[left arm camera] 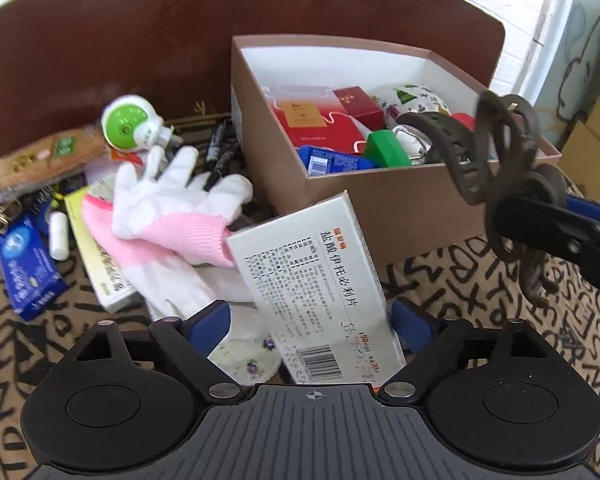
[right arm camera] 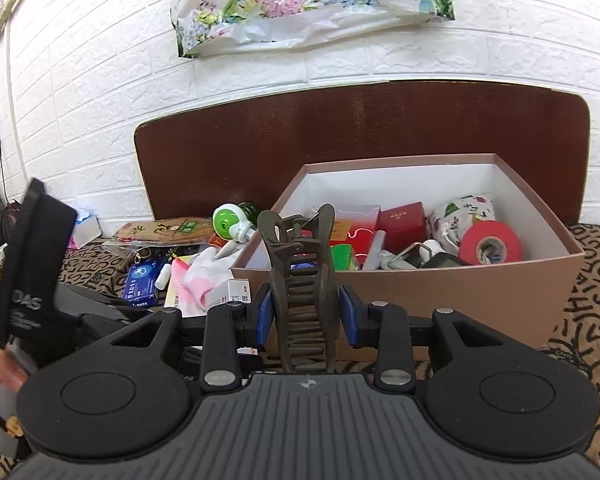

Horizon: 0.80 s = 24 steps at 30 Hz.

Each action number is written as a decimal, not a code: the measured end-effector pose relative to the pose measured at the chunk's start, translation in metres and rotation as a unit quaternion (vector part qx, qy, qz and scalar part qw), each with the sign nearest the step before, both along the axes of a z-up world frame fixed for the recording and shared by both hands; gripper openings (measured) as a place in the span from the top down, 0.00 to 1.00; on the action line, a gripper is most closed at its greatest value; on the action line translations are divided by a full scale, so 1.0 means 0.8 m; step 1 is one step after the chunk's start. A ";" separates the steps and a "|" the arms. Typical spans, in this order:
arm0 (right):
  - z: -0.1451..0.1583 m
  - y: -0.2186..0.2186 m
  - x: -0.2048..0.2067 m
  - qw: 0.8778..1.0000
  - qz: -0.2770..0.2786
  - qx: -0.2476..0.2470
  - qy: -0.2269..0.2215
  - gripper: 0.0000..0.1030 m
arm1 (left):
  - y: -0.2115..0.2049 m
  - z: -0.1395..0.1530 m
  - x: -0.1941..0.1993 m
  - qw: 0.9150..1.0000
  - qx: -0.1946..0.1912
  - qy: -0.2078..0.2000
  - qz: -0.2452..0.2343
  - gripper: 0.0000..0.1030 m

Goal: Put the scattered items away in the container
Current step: 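Lift the medicine box with the left tool while the right tool carries the hair clip over the box, then open both tools to drop the medicine box and hair clip into the box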

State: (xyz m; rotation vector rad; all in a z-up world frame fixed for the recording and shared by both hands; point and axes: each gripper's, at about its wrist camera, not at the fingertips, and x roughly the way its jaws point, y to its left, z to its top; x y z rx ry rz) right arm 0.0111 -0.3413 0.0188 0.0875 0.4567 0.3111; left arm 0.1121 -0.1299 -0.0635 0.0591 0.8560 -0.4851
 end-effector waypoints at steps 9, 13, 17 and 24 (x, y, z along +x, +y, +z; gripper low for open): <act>-0.006 0.001 -0.006 1.000 0.001 0.004 0.004 0.62 | -0.022 -0.023 0.020 0.999 -0.001 0.030 0.018 0.35; -0.006 -0.005 -0.009 1.000 -0.006 0.005 0.003 0.62 | -0.024 -0.023 0.017 0.999 0.002 0.032 0.006 0.38; -0.009 -0.009 -0.011 1.000 -0.010 0.008 0.003 0.62 | -0.020 -0.010 -0.003 1.000 0.000 0.014 -0.014 0.73; -0.006 -0.014 -0.017 1.000 -0.014 0.011 -0.008 0.62 | -0.014 0.030 -0.027 1.000 -0.002 -0.019 -0.022 0.84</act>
